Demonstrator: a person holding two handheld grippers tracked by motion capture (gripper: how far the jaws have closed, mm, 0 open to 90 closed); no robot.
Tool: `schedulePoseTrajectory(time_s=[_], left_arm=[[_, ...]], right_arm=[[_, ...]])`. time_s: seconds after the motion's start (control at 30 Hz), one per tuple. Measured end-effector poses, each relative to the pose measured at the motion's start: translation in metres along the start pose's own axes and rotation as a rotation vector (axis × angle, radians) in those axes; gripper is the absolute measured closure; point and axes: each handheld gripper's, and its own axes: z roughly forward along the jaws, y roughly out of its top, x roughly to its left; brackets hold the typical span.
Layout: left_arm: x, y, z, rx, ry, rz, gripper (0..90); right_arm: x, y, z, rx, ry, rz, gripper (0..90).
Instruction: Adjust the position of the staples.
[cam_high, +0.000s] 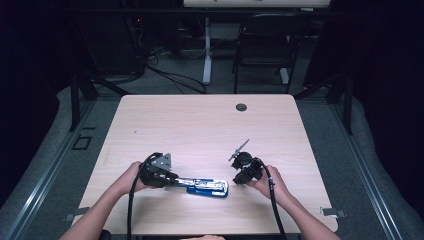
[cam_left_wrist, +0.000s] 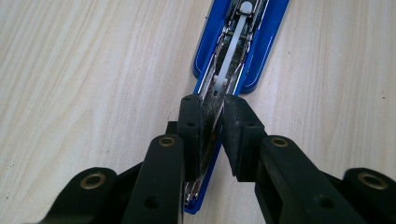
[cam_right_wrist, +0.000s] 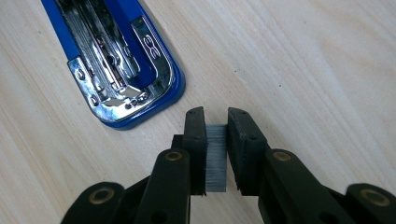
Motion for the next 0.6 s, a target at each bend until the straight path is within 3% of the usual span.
schedulePoseTrajectory(time_s=[0.07, 0.2, 0.3, 0.53, 0.6], left_arm=[[0.001, 0.000, -0.001, 0.006, -0.016, 0.002, 77.2], [0.000, 0.000, 0.000, -0.001, 0.000, 0.001, 77.2], [0.001, 0.000, 0.000, 0.006, -0.019, 0.002, 77.2], [0.000, 0.000, 0.000, -0.003, -0.004, 0.002, 77.2], [0.000, 0.001, -0.001, 0.005, -0.018, 0.002, 77.2]], right_arm=[[0.000, 0.001, -0.001, -0.005, 0.000, -0.001, 78.6], [0.000, 0.002, -0.003, -0.004, -0.009, -0.011, 78.6], [0.000, 0.003, -0.003, -0.021, -0.010, -0.015, 78.5], [0.002, 0.010, -0.006, -0.042, -0.021, -0.032, 78.6], [0.002, 0.011, -0.006, -0.042, -0.021, -0.040, 78.6]])
